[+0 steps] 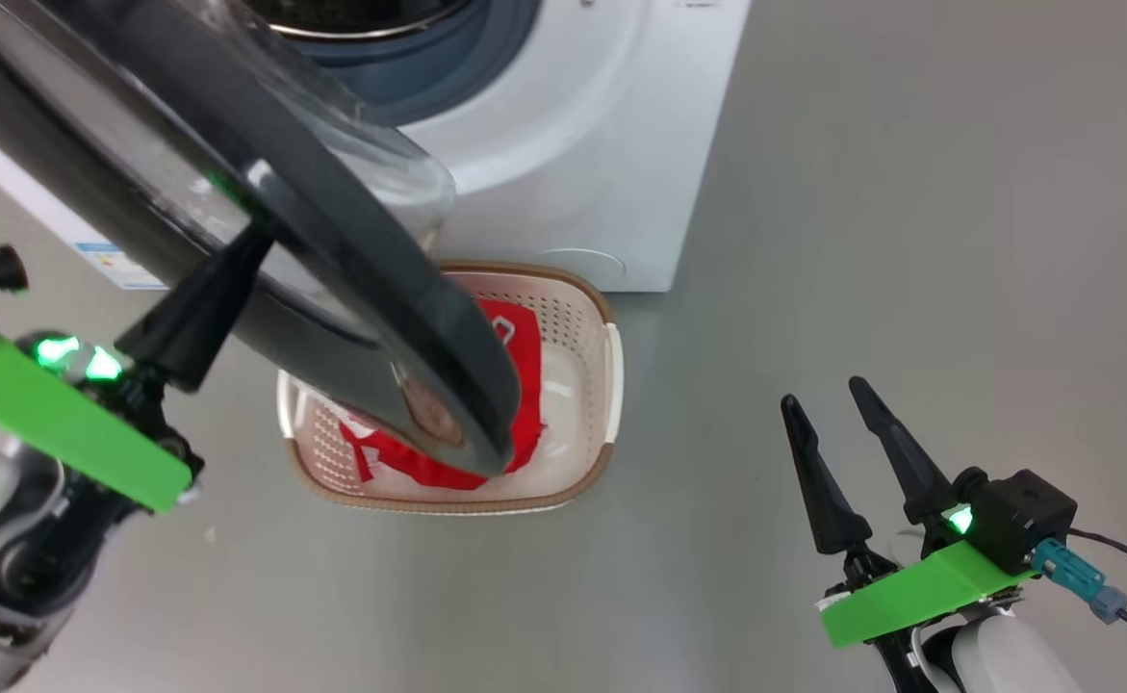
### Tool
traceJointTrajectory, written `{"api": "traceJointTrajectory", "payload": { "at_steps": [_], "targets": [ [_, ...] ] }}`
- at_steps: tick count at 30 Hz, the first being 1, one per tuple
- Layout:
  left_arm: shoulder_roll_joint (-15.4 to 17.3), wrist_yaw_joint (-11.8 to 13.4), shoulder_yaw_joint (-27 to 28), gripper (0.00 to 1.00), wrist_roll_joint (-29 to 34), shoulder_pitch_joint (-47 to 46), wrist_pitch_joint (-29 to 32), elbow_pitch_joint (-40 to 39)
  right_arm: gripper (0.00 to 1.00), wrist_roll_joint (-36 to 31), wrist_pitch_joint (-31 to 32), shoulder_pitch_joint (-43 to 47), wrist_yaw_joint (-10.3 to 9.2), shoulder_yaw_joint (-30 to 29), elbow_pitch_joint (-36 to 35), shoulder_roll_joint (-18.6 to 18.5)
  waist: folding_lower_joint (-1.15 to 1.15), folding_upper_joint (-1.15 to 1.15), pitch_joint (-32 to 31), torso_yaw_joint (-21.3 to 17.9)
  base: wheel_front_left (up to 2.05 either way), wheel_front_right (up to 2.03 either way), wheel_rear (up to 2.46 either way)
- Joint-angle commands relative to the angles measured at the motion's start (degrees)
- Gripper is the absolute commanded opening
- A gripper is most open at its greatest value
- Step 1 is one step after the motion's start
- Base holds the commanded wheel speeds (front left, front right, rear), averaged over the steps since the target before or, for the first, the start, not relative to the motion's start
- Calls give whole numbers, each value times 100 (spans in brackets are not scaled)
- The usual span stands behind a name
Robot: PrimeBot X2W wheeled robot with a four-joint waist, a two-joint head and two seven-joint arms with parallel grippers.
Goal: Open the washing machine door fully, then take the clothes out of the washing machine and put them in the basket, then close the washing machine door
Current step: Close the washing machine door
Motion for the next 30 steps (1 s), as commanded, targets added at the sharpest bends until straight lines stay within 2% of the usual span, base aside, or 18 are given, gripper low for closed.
{"api": "traceJointTrajectory", "payload": {
  "at_steps": [1, 10, 19, 30],
  "targets": [
    [188, -41, 210, 0, 89, -412, -73, -8, 100, 110, -37, -158, 26, 148, -178, 12, 0, 0, 200, -224, 0, 0, 0],
    [116, -41, 45, 0, 172, -1035, -155, 593, 100, 249, -37, -278, 26, 173, -253, 12, 0, 0, 450, -564, 0, 0, 0],
    [-207, -41, -40, 0, 244, -1772, -266, 1418, 100, 327, -37, -398, 26, 173, -320, 12, 0, 0, 664, -799, 0, 0, 0],
    [-664, -41, 222, 0, 666, -2469, -329, 2338, 100, 360, -37, -536, 26, 170, -387, 13, 0, 0, 885, -955, 0, 0, 0]
  ]
}}
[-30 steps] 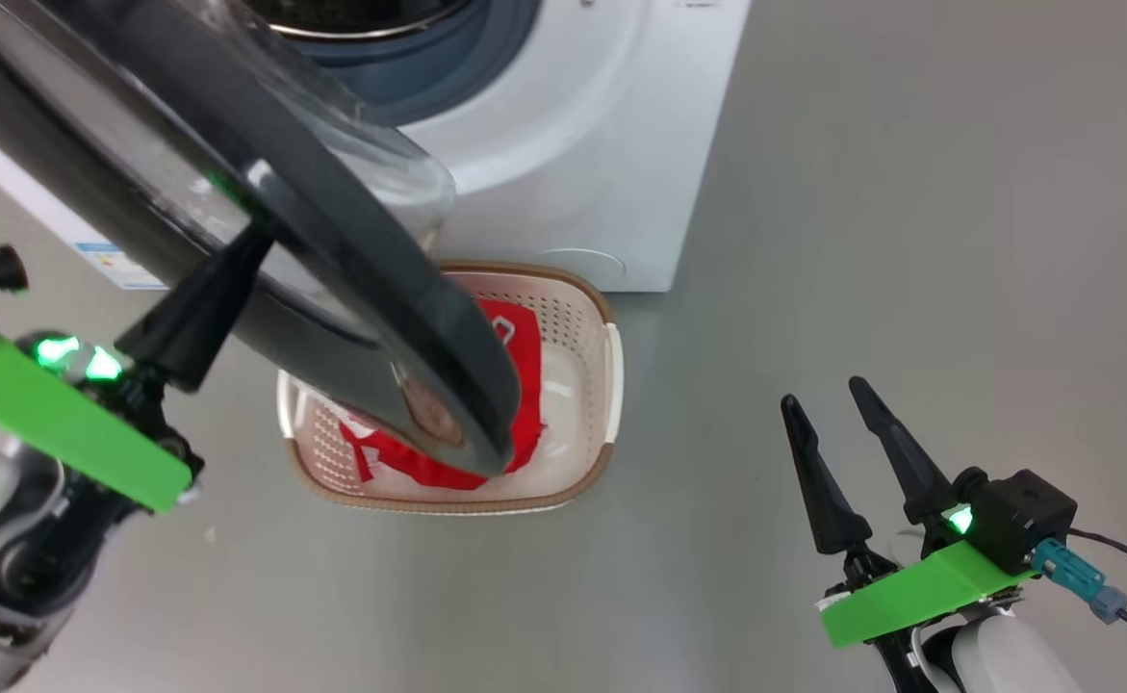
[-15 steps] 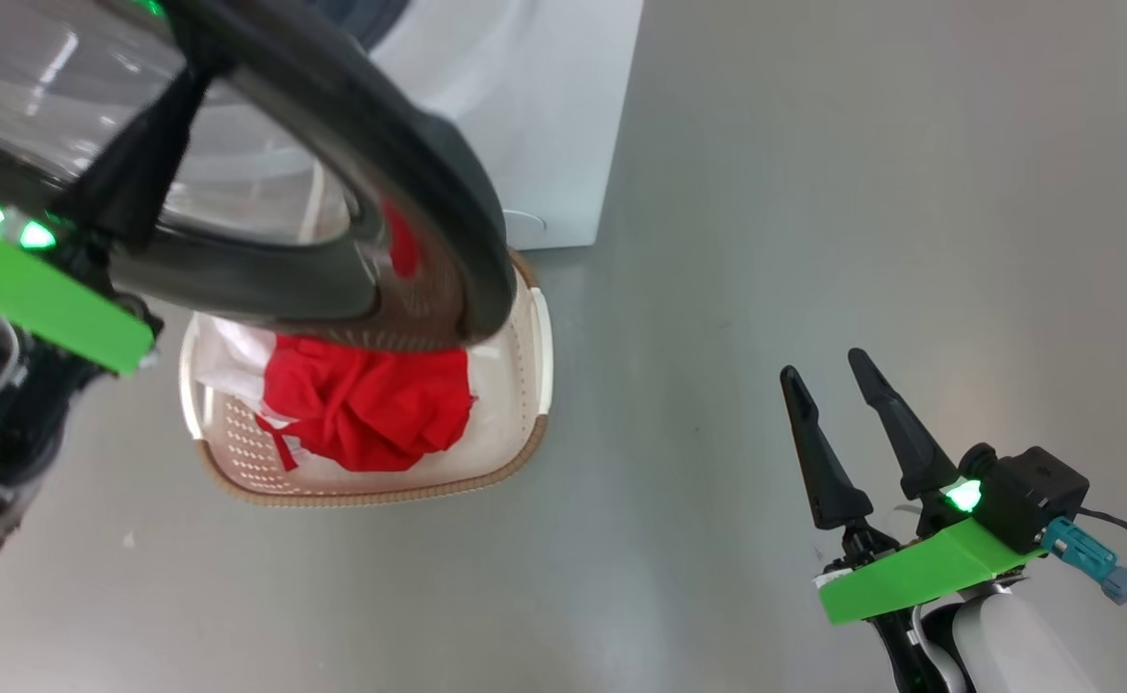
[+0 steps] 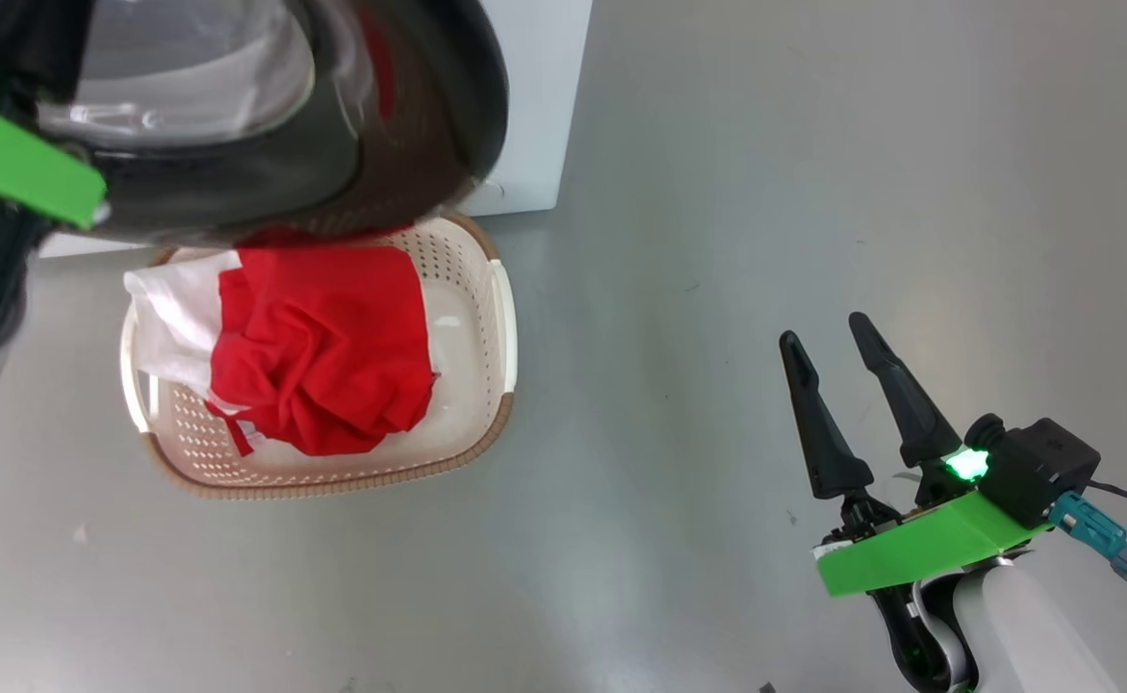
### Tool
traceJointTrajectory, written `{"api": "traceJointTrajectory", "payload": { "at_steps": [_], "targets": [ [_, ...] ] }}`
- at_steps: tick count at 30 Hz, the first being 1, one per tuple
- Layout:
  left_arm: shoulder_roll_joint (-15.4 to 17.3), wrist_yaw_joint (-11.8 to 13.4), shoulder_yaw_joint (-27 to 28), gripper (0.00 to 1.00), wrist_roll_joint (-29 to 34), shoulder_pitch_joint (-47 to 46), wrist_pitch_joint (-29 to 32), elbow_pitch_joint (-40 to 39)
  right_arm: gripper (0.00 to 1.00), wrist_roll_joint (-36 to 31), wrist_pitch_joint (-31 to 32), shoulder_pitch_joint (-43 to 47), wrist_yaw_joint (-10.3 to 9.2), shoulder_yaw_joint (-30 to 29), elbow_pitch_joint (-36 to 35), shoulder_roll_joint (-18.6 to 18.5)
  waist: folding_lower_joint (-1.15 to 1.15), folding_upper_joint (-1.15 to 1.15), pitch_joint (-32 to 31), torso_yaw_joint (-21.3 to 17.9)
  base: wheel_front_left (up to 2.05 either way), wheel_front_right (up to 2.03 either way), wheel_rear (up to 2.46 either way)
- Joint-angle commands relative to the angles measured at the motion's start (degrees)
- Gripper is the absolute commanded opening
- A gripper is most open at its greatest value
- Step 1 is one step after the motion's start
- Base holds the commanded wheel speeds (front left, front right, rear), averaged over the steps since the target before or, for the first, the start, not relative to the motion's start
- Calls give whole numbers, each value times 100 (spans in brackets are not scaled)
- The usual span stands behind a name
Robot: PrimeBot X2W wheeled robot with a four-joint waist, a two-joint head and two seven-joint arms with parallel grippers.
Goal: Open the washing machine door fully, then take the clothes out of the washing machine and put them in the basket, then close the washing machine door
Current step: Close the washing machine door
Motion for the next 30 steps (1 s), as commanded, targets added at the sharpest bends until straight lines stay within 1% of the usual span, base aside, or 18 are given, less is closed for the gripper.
{"api": "traceJointTrajectory", "payload": {
  "at_steps": [1, 4, 9, 15, 21, 23, 24, 30],
  "targets": [
    [160, -32, 330, 0, 98, -283, -67, 30, 100, 46, -37, -85, 26, 116, -160, 9, 0, 0, 47, -44, 0, 0, 0],
    [40, -32, 469, 0, 236, -375, -67, 210, 100, 55, -37, -105, 26, 127, -164, 9, 0, 0, 77, -85, 0, 0, 0],
    [-85, -32, 536, 0, 355, -428, -68, 364, 100, 63, -37, -115, 26, 125, -166, 9, 0, 0, 95, -110, 0, 0, 0],
    [-156, -32, 592, 0, 383, -135, -68, 384, 100, 22, -37, -40, 26, 71, -136, 9, 0, 0, -44, -34, 0, 0, 0],
    [-264, -32, 747, 0, 477, 338, -68, 281, 100, -74, -37, 27, 26, 49, -80, 9, 0, 0, -243, 95, 0, 0, 0],
    [-369, -32, 932, 0, 586, 760, -68, 188, 100, -148, -37, 89, 26, 16, -51, 9, 0, 0, -376, 194, 0, 0, 0],
    [-369, -32, 932, 0, 586, 760, -68, 188, 100, -148, -37, 89, 26, 16, -51, 9, 0, 0, -376, 194, 0, 0, 0],
    [-601, -32, 1268, 0, 942, 1697, -69, 74, 100, -318, -37, 274, 26, -76, 15, 9, 0, 0, -651, 431, 0, 0, 0]
  ]
}}
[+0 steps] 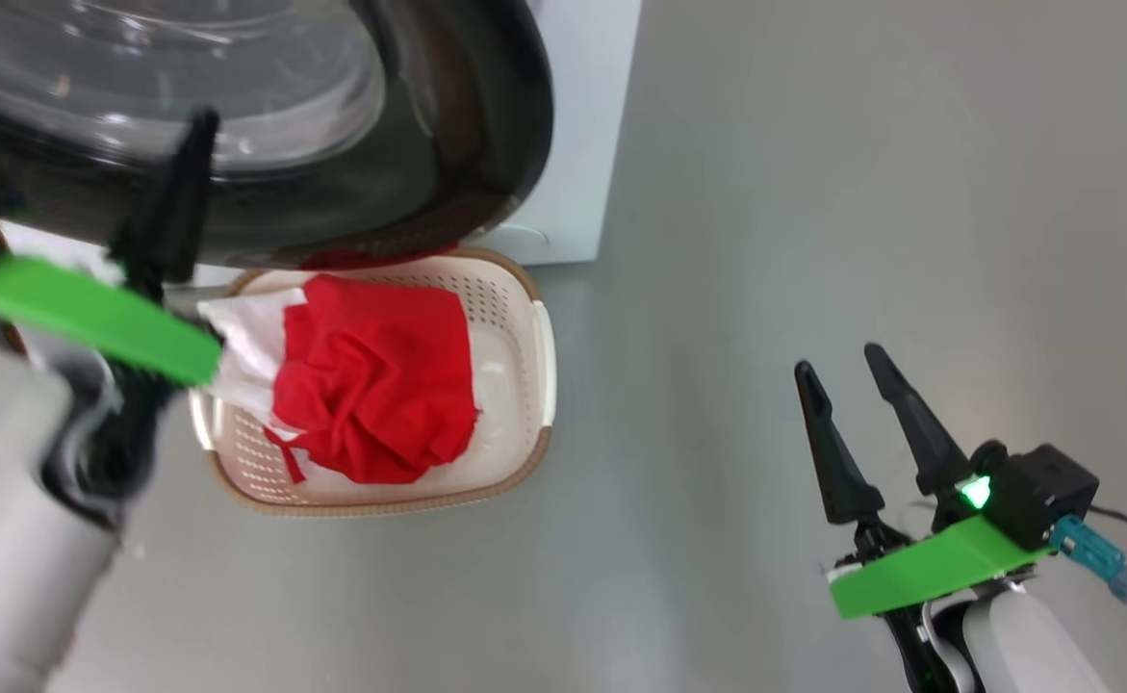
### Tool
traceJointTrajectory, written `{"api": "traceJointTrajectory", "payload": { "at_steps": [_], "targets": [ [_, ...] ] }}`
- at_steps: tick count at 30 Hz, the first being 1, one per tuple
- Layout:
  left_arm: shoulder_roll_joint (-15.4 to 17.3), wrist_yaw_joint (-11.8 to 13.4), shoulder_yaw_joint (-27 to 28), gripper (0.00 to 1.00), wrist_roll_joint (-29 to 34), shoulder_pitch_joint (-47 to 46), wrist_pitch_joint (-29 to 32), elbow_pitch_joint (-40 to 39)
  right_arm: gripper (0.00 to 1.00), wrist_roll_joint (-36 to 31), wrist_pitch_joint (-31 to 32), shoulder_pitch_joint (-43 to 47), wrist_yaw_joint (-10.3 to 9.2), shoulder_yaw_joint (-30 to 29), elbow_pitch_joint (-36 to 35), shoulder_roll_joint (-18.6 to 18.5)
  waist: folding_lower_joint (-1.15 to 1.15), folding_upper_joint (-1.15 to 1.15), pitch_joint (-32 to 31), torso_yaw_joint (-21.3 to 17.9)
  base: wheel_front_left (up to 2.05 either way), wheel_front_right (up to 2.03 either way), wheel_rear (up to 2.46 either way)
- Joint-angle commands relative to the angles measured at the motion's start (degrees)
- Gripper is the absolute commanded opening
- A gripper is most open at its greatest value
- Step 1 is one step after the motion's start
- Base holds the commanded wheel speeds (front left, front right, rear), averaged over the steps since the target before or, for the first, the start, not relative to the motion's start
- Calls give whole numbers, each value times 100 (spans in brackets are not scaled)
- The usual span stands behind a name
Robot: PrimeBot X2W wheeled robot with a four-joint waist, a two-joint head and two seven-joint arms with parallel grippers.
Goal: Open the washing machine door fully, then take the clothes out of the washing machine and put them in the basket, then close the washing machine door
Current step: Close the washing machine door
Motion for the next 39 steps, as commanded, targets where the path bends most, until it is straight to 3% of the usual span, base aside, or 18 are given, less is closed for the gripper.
{"api": "traceJointTrajectory", "payload": {
  "at_steps": [1, 13, 19, 25, 28, 31, 39],
  "targets": [
    [195, -32, 275, 0, 113, 88, -28, -129, 100, -85, -37, 89, 26, 90, -112, 8, 0, 0, -190, 171, 0, 0, 0],
    [-338, -32, 1325, 3, 1137, 2060, -28, -226, 100, -242, -37, 691, 26, -105, 1, 8, 0, 0, -859, 513, 0, 0, 0],
    [-549, -32, 1787, 33, 1569, 2791, -28, -272, 100, -266, -37, 909, 26, -151, 26, 8, 0, 0, -1095, 596, 0, 0, 0],
    [-673, -32, 2160, 50, 2041, 3393, -28, -304, 100, -297, -37, 1128, 26, -200, 40, 8, 0, 0, -1311, 606, 0, 0, 0],
    [-722, -32, 2344, 79, 2307, 3678, -28, -320, 100, -303, -37, 1237, 26, -238, 39, 8, 0, 0, -1403, 588, 0, 0, 0],
    [-781, -32, 2537, 100, 2574, 3918, -28, -359, 100, -299, -37, 1335, 26, -280, 22, 0, 0, 0, -1463, 579, 0, 0, 0],
    [-949, -32, 2963, 100, 3146, 4365, -28, -538, 100, -292, -37, 1490, 26, -399, -34, -15, 0, 0, -1534, 570, 0, 0, 0]
  ]
}}
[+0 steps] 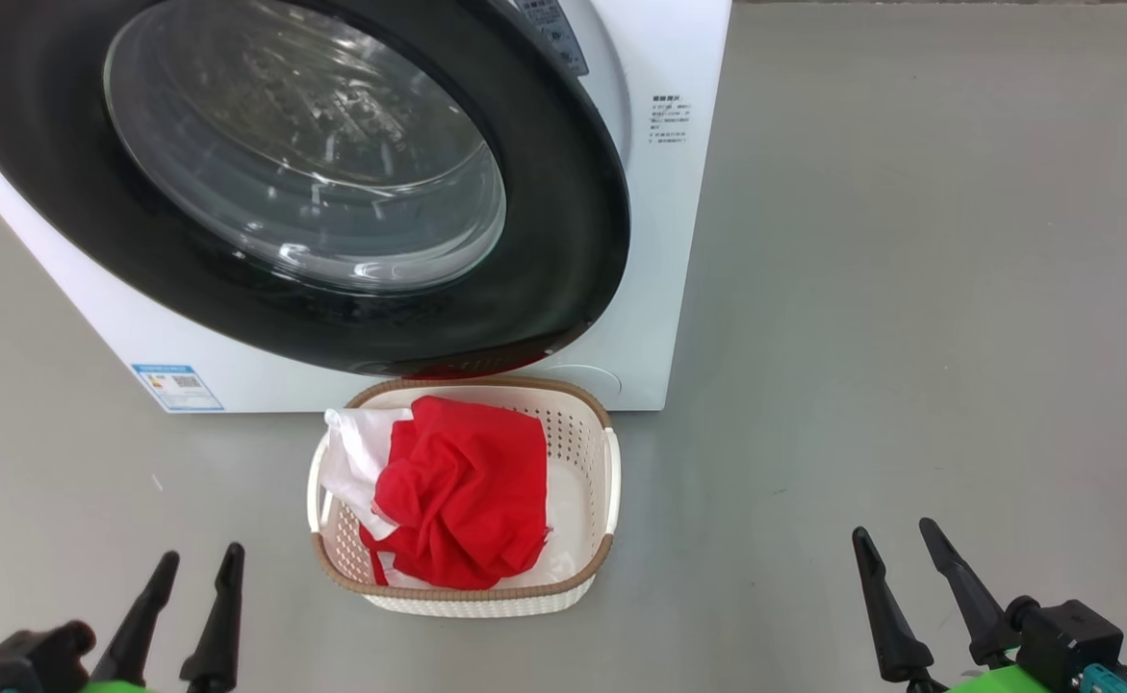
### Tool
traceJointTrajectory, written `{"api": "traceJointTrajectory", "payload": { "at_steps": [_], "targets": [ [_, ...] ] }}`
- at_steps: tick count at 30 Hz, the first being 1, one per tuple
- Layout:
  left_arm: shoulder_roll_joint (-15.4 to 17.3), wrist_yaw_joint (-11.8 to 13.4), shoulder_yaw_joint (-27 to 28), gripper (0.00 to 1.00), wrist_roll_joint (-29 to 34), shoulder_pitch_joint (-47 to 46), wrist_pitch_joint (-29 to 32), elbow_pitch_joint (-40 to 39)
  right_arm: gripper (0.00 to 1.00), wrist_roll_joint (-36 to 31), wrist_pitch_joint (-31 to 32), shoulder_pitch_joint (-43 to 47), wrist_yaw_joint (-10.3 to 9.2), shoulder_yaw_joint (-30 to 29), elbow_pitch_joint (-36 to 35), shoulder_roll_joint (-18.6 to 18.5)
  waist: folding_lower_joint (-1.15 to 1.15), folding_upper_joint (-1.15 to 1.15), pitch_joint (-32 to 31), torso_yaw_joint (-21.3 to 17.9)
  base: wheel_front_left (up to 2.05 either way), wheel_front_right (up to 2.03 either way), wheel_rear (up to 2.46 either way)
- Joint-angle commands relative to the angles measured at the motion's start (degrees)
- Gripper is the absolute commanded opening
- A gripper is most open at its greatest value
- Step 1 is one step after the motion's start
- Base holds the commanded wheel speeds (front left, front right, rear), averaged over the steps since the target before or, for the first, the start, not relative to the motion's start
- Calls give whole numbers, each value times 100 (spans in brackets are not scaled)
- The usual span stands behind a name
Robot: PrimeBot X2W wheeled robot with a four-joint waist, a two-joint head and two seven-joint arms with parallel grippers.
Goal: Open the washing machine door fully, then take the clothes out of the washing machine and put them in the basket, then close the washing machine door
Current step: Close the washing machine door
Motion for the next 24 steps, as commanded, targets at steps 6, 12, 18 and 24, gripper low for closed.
{"api": "traceJointTrajectory", "payload": {
  "at_steps": [6, 12, 18, 24],
  "targets": [
    [-52, -31, 679, 100, 699, 272, -29, -436, 100, -47, -37, 62, 26, 39, -205, -62, 0, 0, -52, 7, 0, 0, 0],
    [-326, -31, 1076, 100, 1416, 605, -29, -845, 100, -30, -37, 188, 26, -49, -253, -77, 0, 0, -131, 35, 0, 0, 0],
    [-557, -31, 1205, 100, 2063, 853, -29, -988, 100, -13, -37, 358, 26, -144, -231, -77, 0, 0, -235, 91, 0, 0, 0],
    [-699, -31, 1250, 100, 2283, 932, -29, -1013, 100, -14, -37, 413, 26, -172, -242, -69, 0, 0, -255, 110, 0, 0, 0]
  ]
}}
